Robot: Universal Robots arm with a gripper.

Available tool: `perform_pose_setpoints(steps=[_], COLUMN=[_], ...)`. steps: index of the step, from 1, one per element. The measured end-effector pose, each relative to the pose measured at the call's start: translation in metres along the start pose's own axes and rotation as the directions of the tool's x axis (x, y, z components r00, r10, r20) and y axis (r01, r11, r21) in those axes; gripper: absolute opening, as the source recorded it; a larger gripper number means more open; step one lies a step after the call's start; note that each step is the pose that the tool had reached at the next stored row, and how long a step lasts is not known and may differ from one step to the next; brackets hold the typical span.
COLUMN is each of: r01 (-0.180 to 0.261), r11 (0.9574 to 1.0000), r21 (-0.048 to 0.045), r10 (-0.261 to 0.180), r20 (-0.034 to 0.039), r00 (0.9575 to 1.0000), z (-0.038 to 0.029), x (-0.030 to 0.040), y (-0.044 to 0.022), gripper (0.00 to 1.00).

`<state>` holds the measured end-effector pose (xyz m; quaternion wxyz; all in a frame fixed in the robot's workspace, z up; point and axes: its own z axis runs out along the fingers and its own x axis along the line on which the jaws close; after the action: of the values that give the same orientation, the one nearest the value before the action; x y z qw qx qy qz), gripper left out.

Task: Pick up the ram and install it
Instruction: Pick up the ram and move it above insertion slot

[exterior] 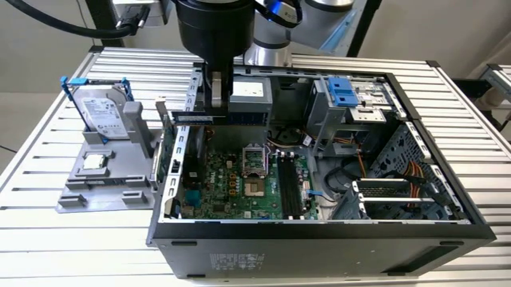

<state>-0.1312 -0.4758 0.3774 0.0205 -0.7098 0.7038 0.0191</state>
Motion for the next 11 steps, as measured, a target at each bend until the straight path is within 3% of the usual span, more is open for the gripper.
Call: perform_pose_setpoints(steps=[11], r01=[0.0], r11=[1.0], r21=[0.0], r10=[0.0], r20=[0.0], r00=[1.0], z=[0.0], x=[0.0001], y=[-0.0081], gripper=[0.0])
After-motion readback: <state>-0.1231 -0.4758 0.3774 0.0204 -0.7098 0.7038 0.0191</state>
